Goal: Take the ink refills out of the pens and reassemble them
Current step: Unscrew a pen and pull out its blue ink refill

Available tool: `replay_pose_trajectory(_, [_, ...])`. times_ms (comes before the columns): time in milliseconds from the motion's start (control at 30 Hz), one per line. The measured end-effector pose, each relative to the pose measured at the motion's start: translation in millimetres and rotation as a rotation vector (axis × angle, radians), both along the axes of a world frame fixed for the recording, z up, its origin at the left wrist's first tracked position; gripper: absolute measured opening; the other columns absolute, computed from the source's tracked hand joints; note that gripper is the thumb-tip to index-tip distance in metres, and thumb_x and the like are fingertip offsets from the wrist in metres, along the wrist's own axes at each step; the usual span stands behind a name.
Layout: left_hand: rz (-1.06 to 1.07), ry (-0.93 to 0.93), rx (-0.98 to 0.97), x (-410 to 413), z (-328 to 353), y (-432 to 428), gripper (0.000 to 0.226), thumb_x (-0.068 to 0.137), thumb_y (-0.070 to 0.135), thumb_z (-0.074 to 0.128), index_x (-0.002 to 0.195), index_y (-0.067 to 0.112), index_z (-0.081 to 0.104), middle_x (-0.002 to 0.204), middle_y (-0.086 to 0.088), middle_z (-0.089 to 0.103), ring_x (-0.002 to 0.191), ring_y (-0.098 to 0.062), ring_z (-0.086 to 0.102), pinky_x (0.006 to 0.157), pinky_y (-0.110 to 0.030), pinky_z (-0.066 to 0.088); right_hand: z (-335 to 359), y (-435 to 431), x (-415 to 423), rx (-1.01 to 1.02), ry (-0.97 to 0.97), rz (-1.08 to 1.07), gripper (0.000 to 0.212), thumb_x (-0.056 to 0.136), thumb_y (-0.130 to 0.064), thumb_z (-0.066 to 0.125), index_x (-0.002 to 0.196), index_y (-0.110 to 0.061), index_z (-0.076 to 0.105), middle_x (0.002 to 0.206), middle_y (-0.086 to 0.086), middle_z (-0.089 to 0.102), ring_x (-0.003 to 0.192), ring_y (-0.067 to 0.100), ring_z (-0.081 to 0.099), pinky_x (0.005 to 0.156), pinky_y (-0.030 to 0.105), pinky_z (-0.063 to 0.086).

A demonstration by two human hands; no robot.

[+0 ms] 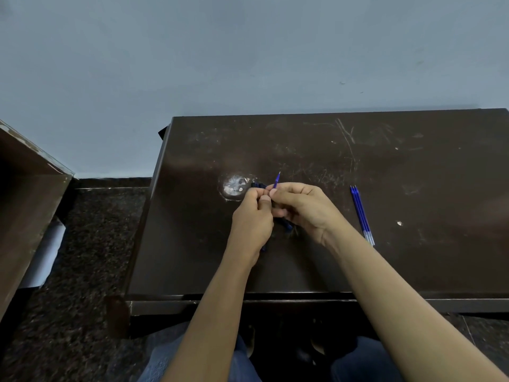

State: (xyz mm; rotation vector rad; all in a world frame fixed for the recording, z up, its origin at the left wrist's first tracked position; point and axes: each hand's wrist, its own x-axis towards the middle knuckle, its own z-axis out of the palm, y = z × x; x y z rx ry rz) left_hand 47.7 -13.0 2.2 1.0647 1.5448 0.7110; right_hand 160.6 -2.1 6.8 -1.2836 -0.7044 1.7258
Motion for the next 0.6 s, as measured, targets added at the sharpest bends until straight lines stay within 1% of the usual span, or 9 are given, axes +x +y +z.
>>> replay_pose_trajectory(67, [-0.025, -0.02, -0.034, 1, 1, 0, 0.019, 0.101, 0.027, 0.038, 0.09, 0.029, 0.054, 0.088, -0.002, 0.07, 0.055, -0.004, 0.047, 0.05, -0.022, 0.033, -2, 2, 2, -0.039, 0.01, -0.076, 0.013, 0.089, -0.003, 0.059, 0.1, 0.0, 0.066, 0.065, 0.0, 0.064, 0.049, 0.004, 0.057, 0.053, 0.016, 0.048])
replay_pose_trajectory(133, [-0.03, -0.03, -0.043, 1, 1, 2, 0.019, 0.101, 0.025, 0.039, 0.09, 0.028, 0.055, 0.079, 0.001, 0.07, 0.05, -0.003, 0.045, 0.049, -0.021, 0.031, -4, 7, 7, -0.085, 0.044, -0.155, 0.01, 0.091, -0.008, 0.058, 0.095, -0.01, 0.067, 0.078, 0.0, 0.067, 0.057, 0.002, 0.06, 0.063, 0.018, 0.048])
replay_pose_trajectory(200, [-0.023, -0.024, -0.031, 0, 0, 2, 0.018, 0.1, 0.025, 0.04, 0.09, 0.028, 0.055, 0.08, 0.0, 0.069, 0.051, -0.004, 0.045, 0.049, -0.022, 0.032, -5, 8, 10, -0.118, 0.082, -0.141, 0.012, 0.091, -0.011, 0.059, 0.099, -0.012, 0.068, 0.085, 0.0, 0.07, 0.064, 0.003, 0.064, 0.067, 0.019, 0.051])
replay_pose_trajectory(267, [-0.022, -0.003, -0.014, -1, -2, 3, 0.018, 0.1, 0.026, 0.041, 0.088, 0.029, 0.054, 0.085, -0.002, 0.065, 0.056, -0.005, 0.045, 0.05, -0.023, 0.032, -4, 5, 8, -0.142, 0.071, -0.052, 0.015, 0.089, -0.011, 0.061, 0.103, -0.01, 0.067, 0.081, 0.0, 0.071, 0.062, 0.005, 0.066, 0.062, 0.018, 0.055])
replay_pose_trajectory(333, [-0.017, 0.003, -0.013, -1, -3, 2, 0.018, 0.099, 0.027, 0.041, 0.086, 0.031, 0.053, 0.084, 0.0, 0.06, 0.058, -0.007, 0.045, 0.049, -0.023, 0.032, -6, 1, 5, -0.139, 0.033, 0.003, 0.012, 0.088, -0.009, 0.062, 0.099, -0.009, 0.068, 0.073, -0.001, 0.07, 0.056, 0.005, 0.065, 0.057, 0.017, 0.054])
replay_pose_trajectory(433, [-0.015, -0.014, -0.011, 2, -3, 3, 0.018, 0.099, 0.028, 0.041, 0.086, 0.03, 0.054, 0.085, 0.0, 0.068, 0.054, -0.006, 0.044, 0.05, -0.023, 0.033, -6, 5, 7, -0.107, 0.071, -0.117, 0.01, 0.091, -0.009, 0.058, 0.094, -0.011, 0.067, 0.079, 0.001, 0.07, 0.063, 0.006, 0.067, 0.064, 0.022, 0.058])
replay_pose_trajectory(533, [-0.002, -0.021, -0.015, 3, -2, 2, 0.021, 0.1, 0.025, 0.04, 0.087, 0.029, 0.056, 0.074, 0.005, 0.071, 0.051, -0.006, 0.042, 0.053, -0.024, 0.033, -2, 20, 20, -0.051, 0.142, -0.29, 0.014, 0.094, -0.009, 0.053, 0.094, -0.014, 0.066, 0.075, -0.002, 0.071, 0.07, 0.009, 0.07, 0.072, 0.026, 0.057])
replay_pose_trajectory(567, [0.007, -0.025, -0.014, 3, -2, 1, 0.021, 0.1, 0.024, 0.04, 0.088, 0.028, 0.057, 0.073, 0.006, 0.07, 0.053, -0.006, 0.044, 0.056, -0.024, 0.035, 0, 28, 24, -0.004, 0.096, -0.315, 0.015, 0.094, -0.009, 0.053, 0.095, -0.013, 0.067, 0.074, -0.002, 0.07, 0.071, 0.01, 0.07, 0.073, 0.029, 0.058])
replay_pose_trajectory(600, [0.016, -0.031, -0.011, 3, -1, 1, 0.021, 0.1, 0.024, 0.039, 0.09, 0.027, 0.057, 0.074, 0.006, 0.07, 0.056, -0.005, 0.045, 0.06, -0.025, 0.036, 0, 37, 28, 0.059, -0.018, -0.313, 0.015, 0.094, -0.009, 0.054, 0.096, -0.012, 0.068, 0.075, 0.0, 0.069, 0.072, 0.013, 0.069, 0.075, 0.031, 0.059])
